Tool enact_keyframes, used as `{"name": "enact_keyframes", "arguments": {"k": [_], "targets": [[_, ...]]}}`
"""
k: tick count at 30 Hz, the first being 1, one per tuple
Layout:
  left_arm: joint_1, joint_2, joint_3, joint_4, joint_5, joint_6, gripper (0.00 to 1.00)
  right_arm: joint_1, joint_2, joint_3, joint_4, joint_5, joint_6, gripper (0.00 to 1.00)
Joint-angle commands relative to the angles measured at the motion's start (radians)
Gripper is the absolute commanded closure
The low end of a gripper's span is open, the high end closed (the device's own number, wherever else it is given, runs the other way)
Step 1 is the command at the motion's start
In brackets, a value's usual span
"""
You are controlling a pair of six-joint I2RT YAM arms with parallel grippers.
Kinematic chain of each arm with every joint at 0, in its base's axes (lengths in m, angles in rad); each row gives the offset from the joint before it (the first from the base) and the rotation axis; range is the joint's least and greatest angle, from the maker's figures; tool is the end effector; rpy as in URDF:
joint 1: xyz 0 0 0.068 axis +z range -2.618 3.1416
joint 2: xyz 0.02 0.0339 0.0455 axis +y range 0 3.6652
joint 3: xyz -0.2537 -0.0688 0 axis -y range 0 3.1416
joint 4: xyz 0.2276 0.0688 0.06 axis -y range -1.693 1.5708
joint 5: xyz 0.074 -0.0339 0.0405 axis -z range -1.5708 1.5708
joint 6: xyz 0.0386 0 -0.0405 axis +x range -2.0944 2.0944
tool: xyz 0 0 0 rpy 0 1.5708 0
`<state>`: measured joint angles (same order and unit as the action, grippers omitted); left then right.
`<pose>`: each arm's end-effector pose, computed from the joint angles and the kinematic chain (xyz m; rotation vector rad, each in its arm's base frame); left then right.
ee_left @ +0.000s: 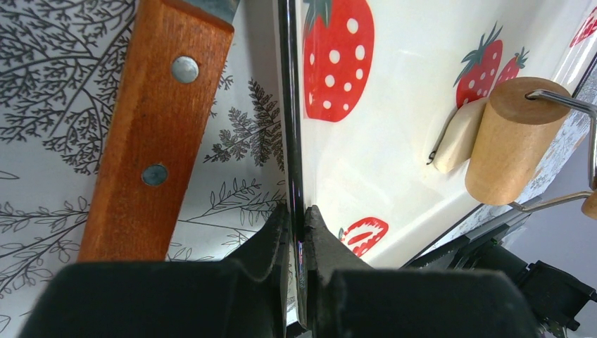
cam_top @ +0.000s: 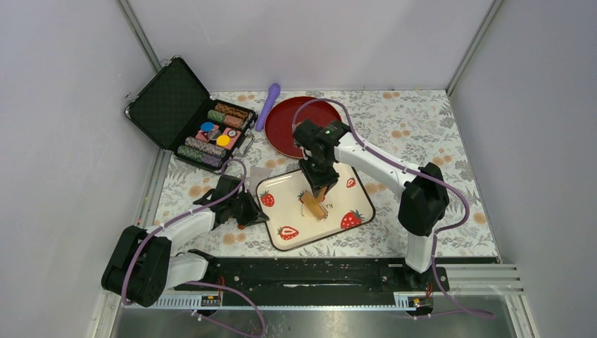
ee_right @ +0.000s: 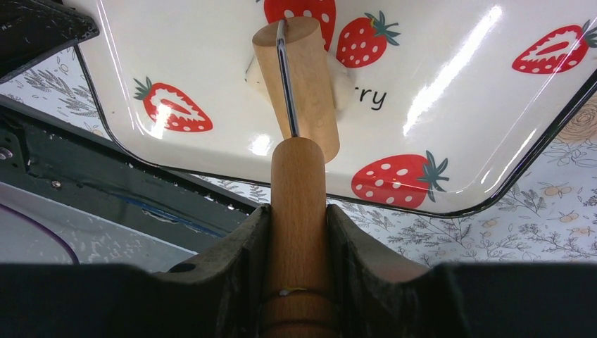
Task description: Roll out the dumpling wrappers from the dough
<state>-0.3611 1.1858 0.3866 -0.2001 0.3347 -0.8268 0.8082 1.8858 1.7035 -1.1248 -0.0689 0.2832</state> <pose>0.1697 -0.0776 0.1344 -0.4985 2.6894 -0.8316 0.2486 0.2640 0.2638 -0.7754 2.8338 0.2888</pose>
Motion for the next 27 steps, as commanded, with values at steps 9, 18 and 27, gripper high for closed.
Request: {"name": "enact_keyframes", "arguments": {"k": [9, 18, 27], "targets": [[-0.004, -0.023, -0.018, -0.143, -0.125, 0.055, 1.00, -0.028, 0.004, -0.038, -0.041, 0.137, -0.001, 1.00], [-0.004, -0.024, -0.020, -0.148, -0.140, 0.050, 1.00, -0.096, -0.011, -0.140, 0.009, 0.120, -0.019, 1.00], [-0.004, -0.018, -0.012, -0.158, -0.148, 0.051, 1.00, -0.165, -0.023, -0.241, 0.051, 0.126, -0.041, 1.00]]}}
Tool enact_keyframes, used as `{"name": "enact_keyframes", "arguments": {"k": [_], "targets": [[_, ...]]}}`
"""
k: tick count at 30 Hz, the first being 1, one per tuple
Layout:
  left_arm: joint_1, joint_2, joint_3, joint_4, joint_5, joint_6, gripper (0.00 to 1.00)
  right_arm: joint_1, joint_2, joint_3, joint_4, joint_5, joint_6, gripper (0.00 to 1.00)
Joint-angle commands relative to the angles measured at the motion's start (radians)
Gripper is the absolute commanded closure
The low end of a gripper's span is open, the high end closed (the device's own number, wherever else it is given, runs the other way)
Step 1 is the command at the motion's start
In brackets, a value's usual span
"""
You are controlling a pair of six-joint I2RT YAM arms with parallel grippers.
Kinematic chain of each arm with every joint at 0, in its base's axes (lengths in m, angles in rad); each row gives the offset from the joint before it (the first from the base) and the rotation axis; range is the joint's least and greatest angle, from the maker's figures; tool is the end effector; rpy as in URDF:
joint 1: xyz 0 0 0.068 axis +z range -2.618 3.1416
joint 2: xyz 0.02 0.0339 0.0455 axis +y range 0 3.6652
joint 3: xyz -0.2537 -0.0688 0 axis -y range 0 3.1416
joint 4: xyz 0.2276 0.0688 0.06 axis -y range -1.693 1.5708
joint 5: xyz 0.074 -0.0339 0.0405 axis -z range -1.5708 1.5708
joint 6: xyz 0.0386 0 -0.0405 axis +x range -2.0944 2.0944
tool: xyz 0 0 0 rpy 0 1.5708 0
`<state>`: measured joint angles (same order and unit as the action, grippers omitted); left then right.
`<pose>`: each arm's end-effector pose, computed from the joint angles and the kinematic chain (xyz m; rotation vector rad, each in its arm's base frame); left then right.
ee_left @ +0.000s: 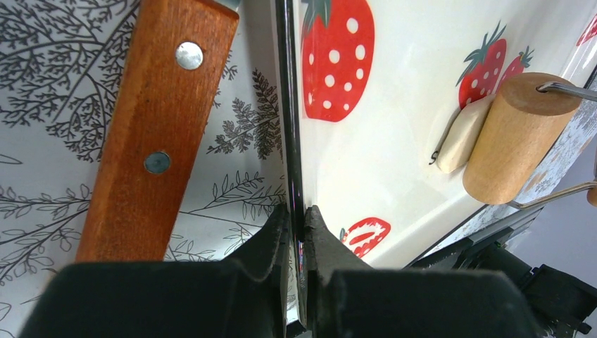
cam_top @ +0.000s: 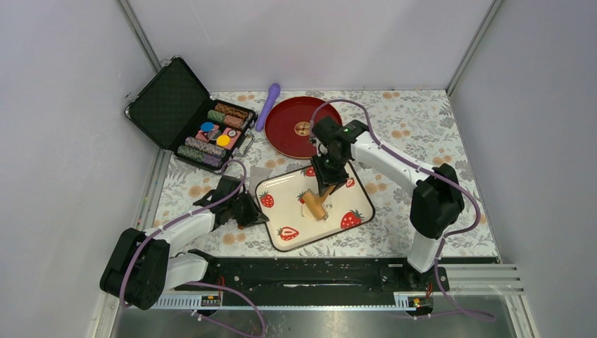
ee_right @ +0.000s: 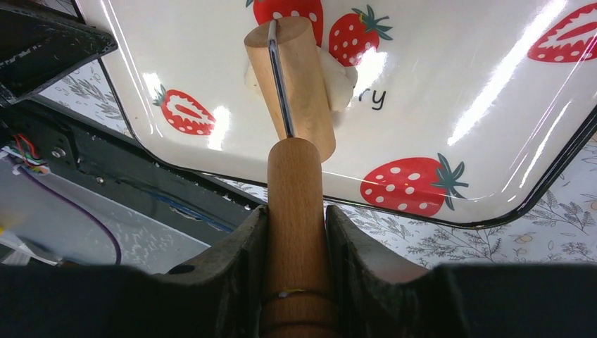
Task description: Roll out the dumpling wrappers from the dough
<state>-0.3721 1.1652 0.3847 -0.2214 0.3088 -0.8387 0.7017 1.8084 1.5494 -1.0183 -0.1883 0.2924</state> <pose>0.1667 -0.0776 0.1358 -0.5110 2.6886 -0.8048 0.2607 0.2298 0.2526 -0.6375 2.8698 0.4512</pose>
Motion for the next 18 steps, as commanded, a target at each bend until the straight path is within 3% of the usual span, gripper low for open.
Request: {"name": "enact_keyframes", "arguments": {"k": [1, 18], "targets": [[0.007, 0.002, -0.010, -0.138, -0.125, 0.062, 1.00, -0.067, 0.054, -0.093, -0.053, 0.247, -0.052, 1.00], [0.007, -0.001, -0.012, -0.147, -0.140, 0.058, 1.00, -0.140, 0.088, -0.112, -0.066, 0.296, -0.083, 1.00]]}}
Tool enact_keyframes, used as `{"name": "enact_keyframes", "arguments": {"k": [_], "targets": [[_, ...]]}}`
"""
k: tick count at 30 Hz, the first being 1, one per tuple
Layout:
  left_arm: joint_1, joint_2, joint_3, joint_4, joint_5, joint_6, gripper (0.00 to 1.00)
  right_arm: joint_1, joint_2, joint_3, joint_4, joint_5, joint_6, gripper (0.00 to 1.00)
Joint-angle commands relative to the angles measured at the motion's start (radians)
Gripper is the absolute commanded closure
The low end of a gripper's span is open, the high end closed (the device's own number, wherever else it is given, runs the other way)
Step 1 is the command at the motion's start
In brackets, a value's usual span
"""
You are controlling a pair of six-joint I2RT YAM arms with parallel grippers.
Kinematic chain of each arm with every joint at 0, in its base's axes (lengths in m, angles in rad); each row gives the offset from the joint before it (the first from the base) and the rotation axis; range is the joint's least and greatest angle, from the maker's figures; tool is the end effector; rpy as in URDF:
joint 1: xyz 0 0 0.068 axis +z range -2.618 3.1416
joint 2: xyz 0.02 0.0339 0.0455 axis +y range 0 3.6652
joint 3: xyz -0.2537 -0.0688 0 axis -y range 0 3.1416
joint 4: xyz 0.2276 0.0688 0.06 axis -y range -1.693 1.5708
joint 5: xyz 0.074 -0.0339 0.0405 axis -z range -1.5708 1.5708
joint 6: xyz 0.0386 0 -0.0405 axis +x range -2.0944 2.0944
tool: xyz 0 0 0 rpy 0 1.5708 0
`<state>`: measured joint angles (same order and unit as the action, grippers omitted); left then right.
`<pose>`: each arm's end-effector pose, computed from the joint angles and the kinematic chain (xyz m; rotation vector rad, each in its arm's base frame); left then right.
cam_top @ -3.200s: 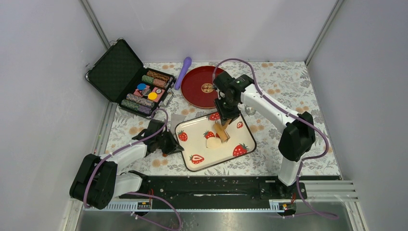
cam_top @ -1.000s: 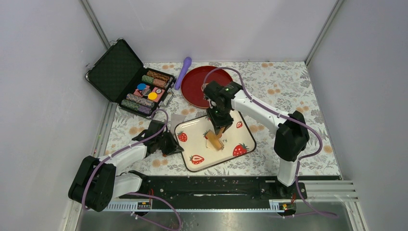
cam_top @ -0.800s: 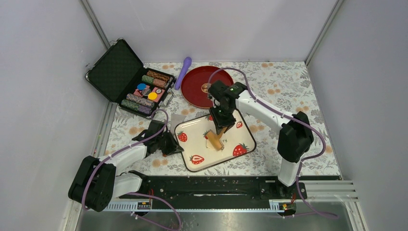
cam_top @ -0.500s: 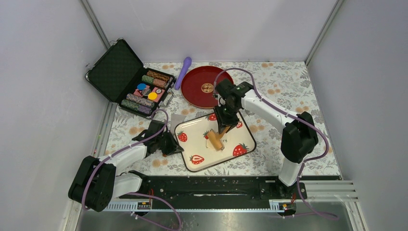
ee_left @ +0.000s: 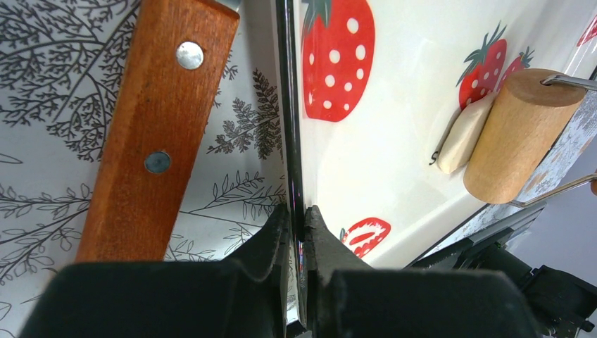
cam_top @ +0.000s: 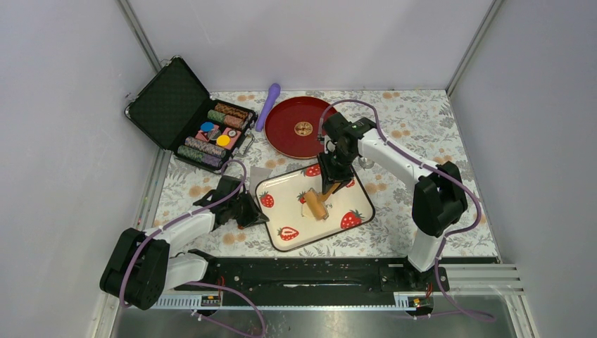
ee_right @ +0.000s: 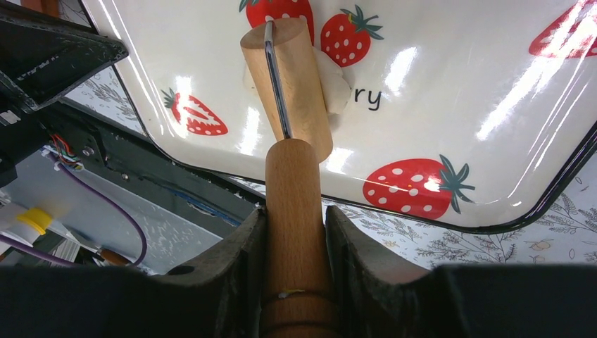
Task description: Roll out the dumpling wrappers from the dough
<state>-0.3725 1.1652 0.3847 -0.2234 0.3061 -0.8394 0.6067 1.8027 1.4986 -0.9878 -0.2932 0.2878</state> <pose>0.1665 -0.0776 0.1356 -0.5132 2.6898 -0.8007 0.2762 0.2053 0.2428 -0.5311 2.9156 0.5743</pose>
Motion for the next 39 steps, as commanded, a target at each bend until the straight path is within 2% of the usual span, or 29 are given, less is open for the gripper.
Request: {"name": "enact_keyframes", "arguments": {"k": [1, 16, 39], "targets": [[0.007, -0.001, -0.011, -0.145, -0.137, 0.059, 1.00, -0.046, 0.096, -0.060, -0.100, 0.408, -0.079, 1.00], [0.007, -0.002, -0.011, -0.146, -0.143, 0.054, 1.00, -0.105, 0.099, -0.042, -0.139, 0.475, -0.097, 1.00], [0.008, 0.010, -0.003, -0.149, -0.151, 0.053, 1.00, -0.139, 0.145, -0.045, -0.161, 0.499, -0.093, 1.00]]}}
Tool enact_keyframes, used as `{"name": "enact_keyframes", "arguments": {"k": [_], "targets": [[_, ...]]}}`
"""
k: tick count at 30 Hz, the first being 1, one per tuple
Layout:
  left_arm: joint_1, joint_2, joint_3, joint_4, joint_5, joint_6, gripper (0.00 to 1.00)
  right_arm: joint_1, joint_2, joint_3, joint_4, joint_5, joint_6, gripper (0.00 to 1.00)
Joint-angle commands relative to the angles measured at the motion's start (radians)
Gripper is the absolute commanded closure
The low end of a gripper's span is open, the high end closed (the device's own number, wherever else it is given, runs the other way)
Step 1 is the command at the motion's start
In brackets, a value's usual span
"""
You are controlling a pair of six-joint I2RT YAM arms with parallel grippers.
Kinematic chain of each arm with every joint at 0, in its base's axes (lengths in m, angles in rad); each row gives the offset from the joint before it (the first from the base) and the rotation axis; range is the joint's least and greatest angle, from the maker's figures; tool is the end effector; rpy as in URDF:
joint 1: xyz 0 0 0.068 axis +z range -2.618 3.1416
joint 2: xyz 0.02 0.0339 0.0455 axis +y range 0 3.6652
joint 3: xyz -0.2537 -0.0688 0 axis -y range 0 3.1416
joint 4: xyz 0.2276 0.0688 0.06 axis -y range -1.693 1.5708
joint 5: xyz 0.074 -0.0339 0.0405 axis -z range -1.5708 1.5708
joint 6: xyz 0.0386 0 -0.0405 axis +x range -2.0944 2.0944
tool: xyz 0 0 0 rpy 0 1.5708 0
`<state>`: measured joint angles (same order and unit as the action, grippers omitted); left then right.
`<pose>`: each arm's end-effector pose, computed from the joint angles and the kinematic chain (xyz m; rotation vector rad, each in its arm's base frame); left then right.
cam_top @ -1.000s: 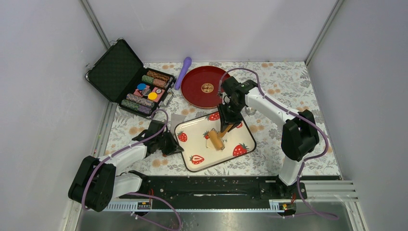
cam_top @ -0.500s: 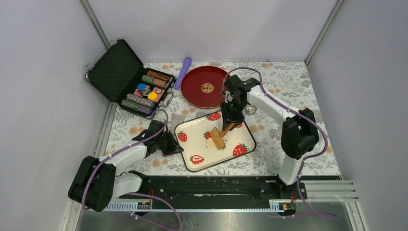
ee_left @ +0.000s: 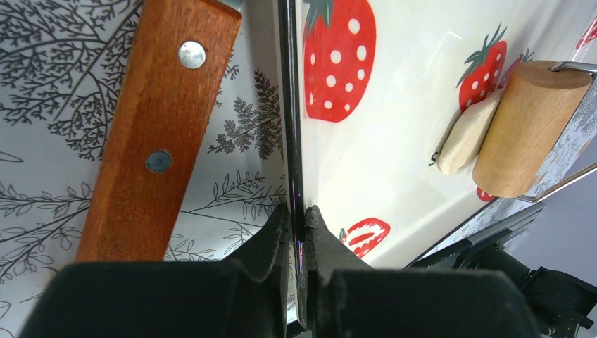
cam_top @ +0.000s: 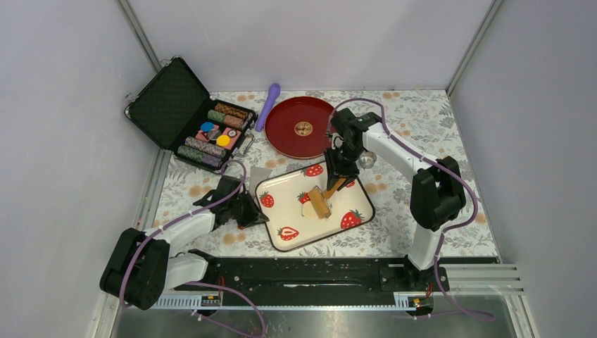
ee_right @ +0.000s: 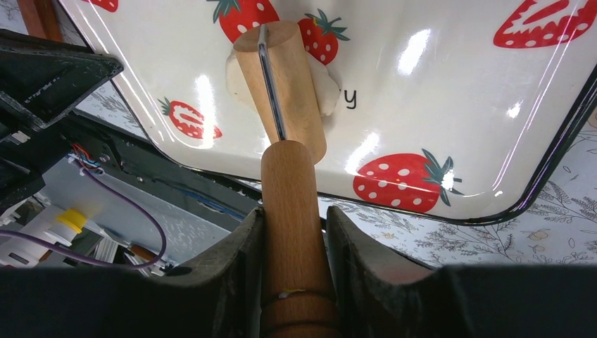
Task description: Roll out the dumpling wrappers from the dough
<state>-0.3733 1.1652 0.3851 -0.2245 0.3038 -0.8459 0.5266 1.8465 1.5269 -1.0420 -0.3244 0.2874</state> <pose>0.1665 -0.0776 0.1356 -0.5223 2.6897 -0.7995 0.2938 0.1850 0.2349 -0.4124 2.9961 0.5801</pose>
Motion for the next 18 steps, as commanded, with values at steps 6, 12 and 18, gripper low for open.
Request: {"name": "enact_keyframes", "arguments": {"k": [6, 12, 18], "targets": [[0.008, 0.015, 0.000, -0.148, -0.148, 0.062, 1.00, -0.066, 0.105, -0.091, -0.098, 0.537, -0.091, 1.00], [0.008, 0.016, 0.000, -0.148, -0.150, 0.062, 1.00, -0.094, 0.106, -0.092, -0.100, 0.535, -0.091, 1.00], [0.008, 0.019, 0.001, -0.145, -0.150, 0.062, 1.00, -0.113, 0.106, -0.093, -0.100, 0.526, -0.094, 1.00]]}}
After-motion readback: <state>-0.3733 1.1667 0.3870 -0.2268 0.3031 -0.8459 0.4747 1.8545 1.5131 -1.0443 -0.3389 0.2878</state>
